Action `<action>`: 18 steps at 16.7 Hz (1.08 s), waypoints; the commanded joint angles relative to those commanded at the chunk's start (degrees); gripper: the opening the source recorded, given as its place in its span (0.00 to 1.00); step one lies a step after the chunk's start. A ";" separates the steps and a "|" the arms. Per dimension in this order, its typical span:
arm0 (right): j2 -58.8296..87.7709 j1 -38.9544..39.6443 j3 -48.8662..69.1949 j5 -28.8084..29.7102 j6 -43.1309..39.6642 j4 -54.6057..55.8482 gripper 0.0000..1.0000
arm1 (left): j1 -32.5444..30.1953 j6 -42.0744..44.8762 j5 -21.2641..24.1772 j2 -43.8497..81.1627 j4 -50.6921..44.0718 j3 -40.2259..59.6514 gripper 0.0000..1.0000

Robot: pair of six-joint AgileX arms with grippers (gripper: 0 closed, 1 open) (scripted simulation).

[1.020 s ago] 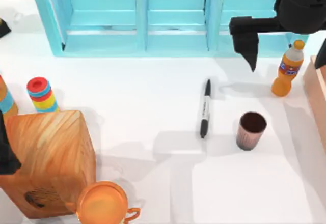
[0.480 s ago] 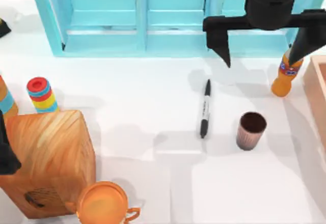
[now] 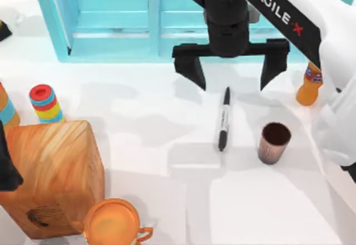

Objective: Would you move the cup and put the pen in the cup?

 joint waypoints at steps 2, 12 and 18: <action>4.91 0.74 5.07 0.39 1.89 -0.84 1.00 | 0.00 0.00 0.00 0.00 0.00 0.00 1.00; 13.11 1.19 15.48 0.43 3.17 -0.60 1.00 | 0.00 0.00 0.00 0.00 0.00 0.00 1.00; 11.68 0.97 6.72 0.79 2.98 3.26 1.00 | 0.00 0.00 0.00 0.00 0.00 0.00 1.00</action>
